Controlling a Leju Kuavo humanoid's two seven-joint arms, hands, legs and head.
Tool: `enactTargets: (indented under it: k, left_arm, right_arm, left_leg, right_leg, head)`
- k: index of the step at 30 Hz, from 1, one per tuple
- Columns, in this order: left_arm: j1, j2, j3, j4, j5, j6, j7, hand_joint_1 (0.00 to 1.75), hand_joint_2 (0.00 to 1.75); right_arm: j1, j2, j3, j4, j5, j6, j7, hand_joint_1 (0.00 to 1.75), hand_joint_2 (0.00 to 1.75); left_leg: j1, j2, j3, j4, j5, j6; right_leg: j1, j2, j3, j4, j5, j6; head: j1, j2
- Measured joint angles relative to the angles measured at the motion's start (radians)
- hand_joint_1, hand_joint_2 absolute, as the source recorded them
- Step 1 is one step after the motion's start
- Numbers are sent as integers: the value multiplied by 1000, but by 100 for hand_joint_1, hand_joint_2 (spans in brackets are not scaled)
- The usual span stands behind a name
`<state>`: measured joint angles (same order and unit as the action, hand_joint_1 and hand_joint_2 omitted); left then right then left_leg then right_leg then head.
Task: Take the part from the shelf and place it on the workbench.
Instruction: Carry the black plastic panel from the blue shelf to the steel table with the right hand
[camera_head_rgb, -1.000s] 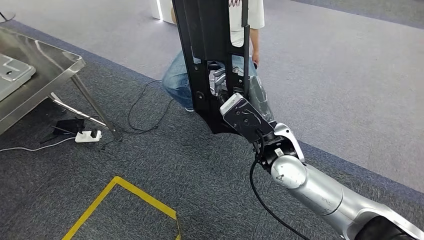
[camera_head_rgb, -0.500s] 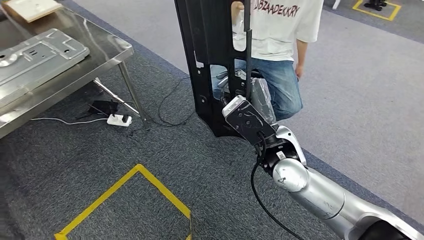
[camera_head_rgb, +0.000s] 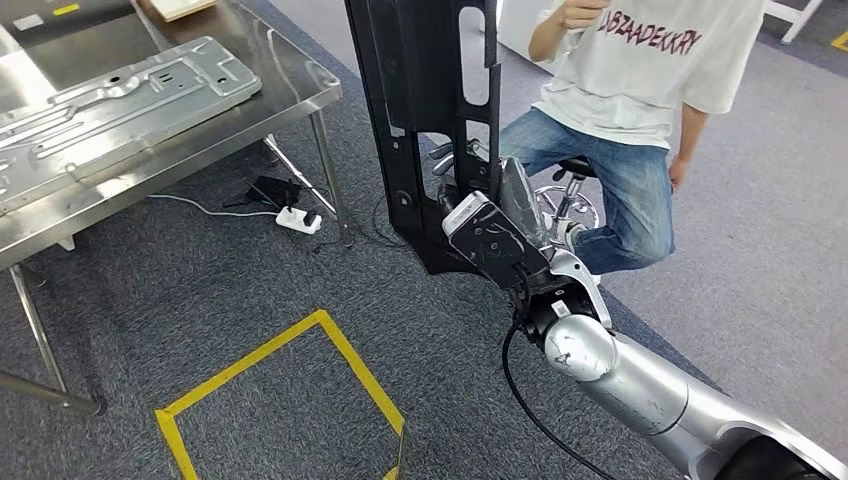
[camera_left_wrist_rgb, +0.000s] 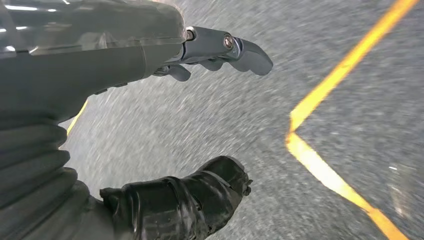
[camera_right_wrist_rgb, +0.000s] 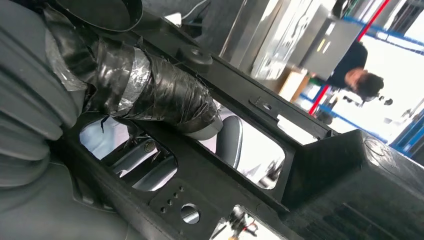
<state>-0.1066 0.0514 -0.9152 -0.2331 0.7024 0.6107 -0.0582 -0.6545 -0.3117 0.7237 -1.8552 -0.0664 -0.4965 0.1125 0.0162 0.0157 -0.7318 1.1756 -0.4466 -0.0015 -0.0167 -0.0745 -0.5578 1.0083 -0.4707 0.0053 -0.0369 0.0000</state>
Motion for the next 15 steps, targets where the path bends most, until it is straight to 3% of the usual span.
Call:
enactTargets:
  k: [2,3,4,6,8,10,12,13,14,15]
  left_arm:
    - [-1,0,0,0,0,0,-1,0,175]
    - [-1,0,0,0,0,0,-1,0,175]
    - [-2,-1,0,0,0,0,-1,0,175]
    - [-1,0,0,0,0,0,-1,0,175]
    - [-1,0,0,0,0,0,-1,0,175]
    - [-4,0,0,0,0,0,-1,0,175]
    - [-8,0,-1,0,0,0,-1,0,175]
    - [-9,0,-1,0,0,0,-1,0,175]
    - [-9,0,-1,0,0,0,-1,0,175]
    - [-8,0,-1,0,0,0,-1,0,175]
  right_arm:
    - [-1,0,0,0,0,3,0,175,175]
    - [-2,0,0,-1,0,3,1,175,175]
    - [-3,0,0,-1,1,3,1,175,175]
    - [-5,0,0,-1,1,3,1,175,175]
    - [-7,-1,0,-3,1,4,1,175,175]
    - [-8,-2,0,-4,2,3,2,175,175]
    - [-5,-3,0,-4,2,3,2,175,175]
    - [-3,-3,0,-4,2,3,2,175,175]
    - [-2,-3,0,-4,2,3,2,175,175]
    - [-2,-4,0,-4,2,3,2,175,175]
  left_leg:
    - [-8,45,59,-112,36,7]
    - [-13,58,71,-136,38,13]
    - [-17,57,72,-138,32,20]
    - [-16,29,74,-141,31,34]
    - [-12,3,82,-147,30,45]
    - [-11,-21,85,-149,30,53]
    - [-14,-50,86,-148,28,58]
    - [-15,-66,87,-147,27,59]
    - [-16,-83,89,-145,26,59]
    - [-16,-99,91,-144,25,59]
  right_leg:
    - [6,-23,8,2,-11,11]
    - [10,-33,11,3,-16,17]
    - [14,-43,13,3,-20,22]
    - [11,-54,23,2,-30,35]
    - [6,-12,13,43,-60,47]
    - [6,48,-48,166,-114,46]
    - [7,69,-120,282,-143,41]
    - [7,72,-137,293,-130,37]
    - [7,76,-135,266,-98,33]
    - [7,87,-116,204,-53,28]
  head:
    - [0,0]
    - [1,0]
    - [2,0]
    - [5,0]
    - [9,0]
    - [15,0]
    - [17,0]
    - [17,0]
    - [17,0]
    - [17,0]
